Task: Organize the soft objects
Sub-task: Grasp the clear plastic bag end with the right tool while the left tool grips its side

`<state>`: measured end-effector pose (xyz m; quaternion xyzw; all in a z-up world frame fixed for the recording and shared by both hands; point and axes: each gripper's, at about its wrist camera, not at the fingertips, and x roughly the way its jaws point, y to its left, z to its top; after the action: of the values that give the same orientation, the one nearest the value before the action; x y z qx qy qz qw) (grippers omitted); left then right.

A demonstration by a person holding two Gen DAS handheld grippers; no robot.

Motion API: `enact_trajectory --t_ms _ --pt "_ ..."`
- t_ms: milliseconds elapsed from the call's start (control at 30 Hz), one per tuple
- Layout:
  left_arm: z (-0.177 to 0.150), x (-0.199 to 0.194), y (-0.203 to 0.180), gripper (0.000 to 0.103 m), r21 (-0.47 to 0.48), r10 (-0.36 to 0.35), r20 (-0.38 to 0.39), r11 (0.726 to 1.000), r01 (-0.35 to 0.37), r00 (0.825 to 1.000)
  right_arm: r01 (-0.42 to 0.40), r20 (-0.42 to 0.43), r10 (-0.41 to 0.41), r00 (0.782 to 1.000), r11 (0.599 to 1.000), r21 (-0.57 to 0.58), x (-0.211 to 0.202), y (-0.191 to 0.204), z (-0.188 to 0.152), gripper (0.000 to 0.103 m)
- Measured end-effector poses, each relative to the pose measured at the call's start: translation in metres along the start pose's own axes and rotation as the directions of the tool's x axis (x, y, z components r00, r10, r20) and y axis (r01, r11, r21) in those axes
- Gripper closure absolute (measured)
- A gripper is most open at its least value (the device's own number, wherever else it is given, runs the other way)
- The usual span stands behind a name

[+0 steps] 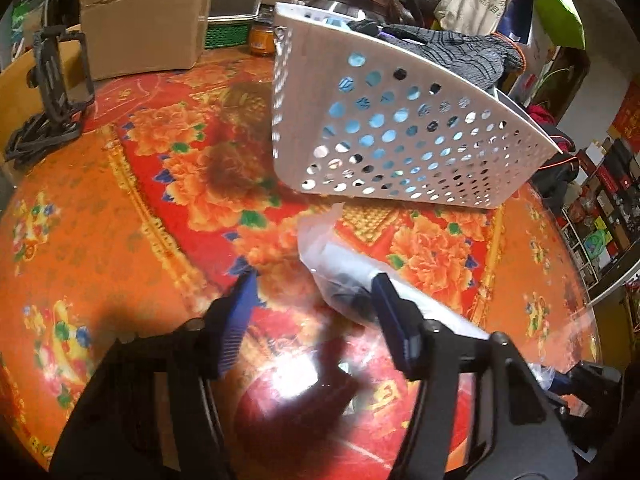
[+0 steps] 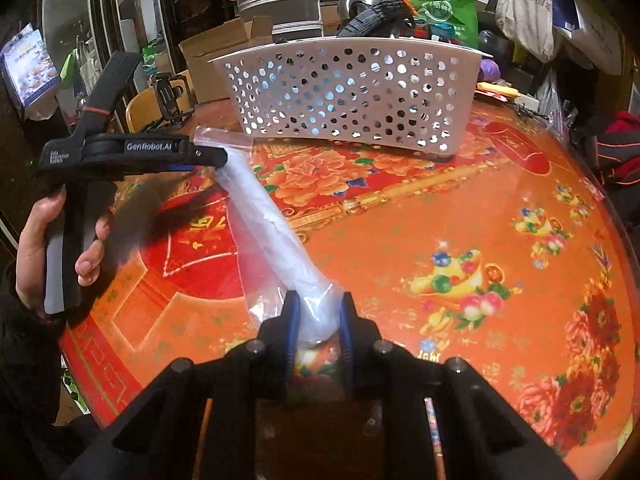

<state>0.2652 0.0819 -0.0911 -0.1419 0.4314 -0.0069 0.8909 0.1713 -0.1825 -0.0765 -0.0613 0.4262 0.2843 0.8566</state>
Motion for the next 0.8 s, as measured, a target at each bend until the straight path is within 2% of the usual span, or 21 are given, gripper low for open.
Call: enact_trajectory --t_ms 167,233,267,300,400,433,667,800 --pt "0.007 0.0 -0.007 0.047 0.017 0.01 0.013 1.0 -0.01 1.0 -0.004 0.001 0.004 1.0 1.0 -0.018 0.0 0.003 0.001 0.086" --pt "0.011 0.001 -0.005 0.048 -0.003 -0.011 0.006 1.0 0.011 1.0 -0.012 0.003 0.012 1.0 1.0 -0.015 0.0 0.002 0.0 0.086" --pt "0.012 0.001 -0.004 0.058 -0.016 -0.028 0.002 0.999 0.028 1.0 -0.016 0.004 0.017 1.0 1.0 -0.012 0.0 0.002 0.0 0.086" --pt "0.013 0.002 -0.003 0.075 -0.023 -0.035 -0.002 0.999 0.035 0.999 -0.019 0.005 0.019 1.0 1.0 -0.009 0.0 0.001 0.0 0.086" --pt "0.012 0.002 -0.005 0.09 -0.01 -0.031 0.003 0.999 0.031 1.0 -0.029 0.007 0.029 1.0 1.0 -0.007 0.0 0.0 -0.001 0.086" --pt "0.012 0.0 -0.007 0.098 0.0 -0.037 0.015 0.999 0.037 0.999 -0.027 0.007 0.027 1.0 1.0 -0.008 0.0 0.0 -0.001 0.086" --pt "0.006 -0.017 -0.014 0.1 0.062 -0.02 0.093 0.998 0.015 0.995 -0.009 0.018 0.009 1.0 1.0 -0.011 -0.001 0.002 -0.002 0.087" --pt "0.003 -0.023 -0.009 0.1 0.05 -0.034 0.11 0.998 0.028 0.993 -0.006 0.032 0.006 0.999 1.0 -0.015 -0.002 0.003 -0.001 0.088"
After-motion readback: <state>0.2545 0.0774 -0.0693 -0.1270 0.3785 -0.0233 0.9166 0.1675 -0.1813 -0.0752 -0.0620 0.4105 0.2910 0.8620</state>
